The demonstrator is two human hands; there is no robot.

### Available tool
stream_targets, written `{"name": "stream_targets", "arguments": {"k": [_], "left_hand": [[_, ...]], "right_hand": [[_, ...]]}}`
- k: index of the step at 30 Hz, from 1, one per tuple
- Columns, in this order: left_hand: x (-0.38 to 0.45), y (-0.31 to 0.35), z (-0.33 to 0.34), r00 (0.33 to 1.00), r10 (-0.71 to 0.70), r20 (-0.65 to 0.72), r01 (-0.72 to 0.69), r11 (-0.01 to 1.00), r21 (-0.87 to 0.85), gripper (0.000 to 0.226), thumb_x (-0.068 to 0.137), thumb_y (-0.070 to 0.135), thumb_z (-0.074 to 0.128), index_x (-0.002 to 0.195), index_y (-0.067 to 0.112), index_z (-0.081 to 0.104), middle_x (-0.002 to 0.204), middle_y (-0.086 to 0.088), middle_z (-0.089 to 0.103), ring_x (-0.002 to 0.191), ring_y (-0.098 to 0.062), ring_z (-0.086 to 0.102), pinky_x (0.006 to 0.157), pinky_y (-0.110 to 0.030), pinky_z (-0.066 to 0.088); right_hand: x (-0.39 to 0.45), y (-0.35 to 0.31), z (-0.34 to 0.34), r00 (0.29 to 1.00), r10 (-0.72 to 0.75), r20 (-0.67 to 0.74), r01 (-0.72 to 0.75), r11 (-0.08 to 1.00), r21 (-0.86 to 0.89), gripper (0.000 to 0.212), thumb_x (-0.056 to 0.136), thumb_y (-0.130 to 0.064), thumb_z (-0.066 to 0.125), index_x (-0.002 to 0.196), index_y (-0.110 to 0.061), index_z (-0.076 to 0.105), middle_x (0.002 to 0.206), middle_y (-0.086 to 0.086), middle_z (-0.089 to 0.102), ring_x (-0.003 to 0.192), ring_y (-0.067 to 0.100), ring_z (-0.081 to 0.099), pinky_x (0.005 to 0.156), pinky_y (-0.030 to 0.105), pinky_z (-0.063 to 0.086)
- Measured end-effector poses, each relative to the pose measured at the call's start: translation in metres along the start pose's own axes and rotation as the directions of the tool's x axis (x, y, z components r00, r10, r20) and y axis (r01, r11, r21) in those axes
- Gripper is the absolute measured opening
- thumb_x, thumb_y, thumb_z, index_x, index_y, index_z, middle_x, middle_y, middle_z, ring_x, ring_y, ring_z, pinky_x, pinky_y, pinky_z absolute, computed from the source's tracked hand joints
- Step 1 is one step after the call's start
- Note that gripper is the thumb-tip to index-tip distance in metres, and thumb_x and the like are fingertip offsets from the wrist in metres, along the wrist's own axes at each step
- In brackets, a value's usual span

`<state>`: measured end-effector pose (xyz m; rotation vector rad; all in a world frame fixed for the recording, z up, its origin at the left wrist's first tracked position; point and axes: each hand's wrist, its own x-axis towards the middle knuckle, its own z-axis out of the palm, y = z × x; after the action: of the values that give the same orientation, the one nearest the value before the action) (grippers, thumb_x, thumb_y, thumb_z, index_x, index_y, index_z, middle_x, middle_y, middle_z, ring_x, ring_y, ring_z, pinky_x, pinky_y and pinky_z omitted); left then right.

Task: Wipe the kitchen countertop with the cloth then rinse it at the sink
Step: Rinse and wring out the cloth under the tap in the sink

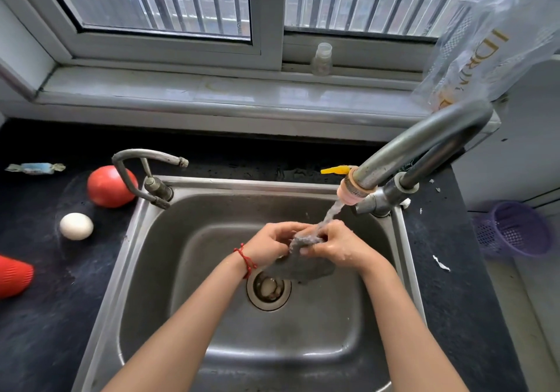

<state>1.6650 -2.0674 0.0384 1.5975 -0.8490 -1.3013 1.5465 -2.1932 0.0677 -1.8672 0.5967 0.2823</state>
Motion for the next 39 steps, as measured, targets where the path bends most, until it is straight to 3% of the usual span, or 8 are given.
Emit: {"name": "stream_targets", "arguments": {"k": [3,9,12,17,23,31,35,39], "left_hand": [[0.000,-0.005,0.000,0.997,0.074,0.003,-0.074,0.997,0.007,0.064,0.078,-0.017,0.051,0.125,0.026,0.047,0.111,0.004,0.063,0.097,0.007,0.062,0.087,-0.021,0.052],[0.000,-0.021,0.005,0.991,0.013,-0.133,-0.023,0.997,-0.068,0.028,0.076,-0.008,0.061,0.097,0.011,0.063,0.075,0.009,0.066,0.063,0.006,0.061,0.057,-0.014,0.051],[-0.005,-0.024,0.000,0.979,0.009,-0.204,-0.014,1.000,-0.020,0.016,0.062,0.013,0.072,0.070,0.022,0.061,0.070,0.011,0.062,0.067,0.000,0.059,0.069,-0.022,0.050],[-0.010,-0.015,-0.004,0.974,0.146,-0.174,-0.091,0.953,0.289,0.015,0.062,0.039,0.064,0.060,0.041,0.049,0.129,0.014,0.050,0.128,-0.003,0.036,0.106,-0.017,0.020],[-0.002,-0.002,-0.005,0.963,0.147,-0.226,-0.090,0.965,0.246,0.026,0.071,0.015,0.062,0.063,0.027,0.040,0.064,0.007,0.046,0.057,-0.002,0.043,0.057,-0.020,0.036],[-0.003,0.000,-0.012,0.882,-0.144,-0.448,0.013,0.959,-0.283,0.027,0.068,-0.003,0.074,0.066,0.017,0.056,0.057,0.002,0.067,0.050,-0.006,0.062,0.054,-0.022,0.052],[-0.006,-0.018,-0.007,0.785,-0.279,-0.554,0.070,0.927,-0.368,0.022,0.068,0.002,0.076,0.067,0.015,0.058,0.066,-0.004,0.062,0.059,-0.013,0.060,0.061,-0.024,0.050],[0.002,-0.037,0.009,0.633,-0.390,-0.669,0.165,0.912,-0.375,0.020,0.076,0.018,0.072,0.087,0.006,0.060,0.088,-0.009,0.062,0.086,-0.022,0.059,0.069,-0.012,0.047]], "right_hand": [[-0.001,-0.003,0.002,0.980,0.006,-0.199,-0.014,0.999,-0.038,0.015,0.073,-0.018,0.074,0.086,-0.023,0.070,0.086,0.003,0.069,0.089,0.019,0.064,0.081,0.035,0.053],[0.002,0.002,0.012,0.896,-0.073,-0.439,-0.033,0.973,-0.229,0.024,0.069,-0.030,0.077,0.075,-0.009,0.067,0.082,0.009,0.065,0.079,0.024,0.061,0.071,0.041,0.052],[0.001,0.017,0.011,0.901,-0.074,-0.428,-0.017,0.979,-0.205,0.028,0.067,-0.036,0.077,0.060,-0.016,0.058,0.077,0.009,0.058,0.076,0.025,0.056,0.068,0.041,0.048],[-0.005,0.029,0.009,0.941,-0.041,-0.335,0.046,0.999,0.005,0.024,0.075,-0.031,0.073,0.058,-0.023,0.058,0.068,-0.010,0.054,0.065,0.008,0.049,0.063,0.024,0.038],[-0.002,0.032,0.010,0.942,0.053,-0.331,0.030,0.970,0.241,0.023,0.071,-0.025,0.078,0.069,-0.012,0.058,0.068,0.000,0.057,0.065,0.010,0.051,0.060,0.028,0.042],[-0.005,0.043,0.012,0.982,0.184,0.037,-0.174,0.821,0.544,0.033,0.056,-0.016,0.077,0.088,-0.010,0.070,0.079,-0.001,0.075,0.078,0.014,0.070,0.070,0.024,0.055],[-0.006,0.039,0.025,0.967,0.252,0.014,-0.192,0.698,0.690,0.005,0.074,-0.007,0.069,0.078,-0.006,0.066,0.056,0.001,0.070,0.053,0.012,0.066,0.048,0.024,0.052],[0.005,0.032,0.045,0.935,0.348,-0.064,-0.149,0.553,0.820,0.016,0.085,-0.015,0.059,0.090,0.000,0.065,0.069,0.011,0.068,0.062,0.019,0.063,0.061,0.029,0.049]]}}
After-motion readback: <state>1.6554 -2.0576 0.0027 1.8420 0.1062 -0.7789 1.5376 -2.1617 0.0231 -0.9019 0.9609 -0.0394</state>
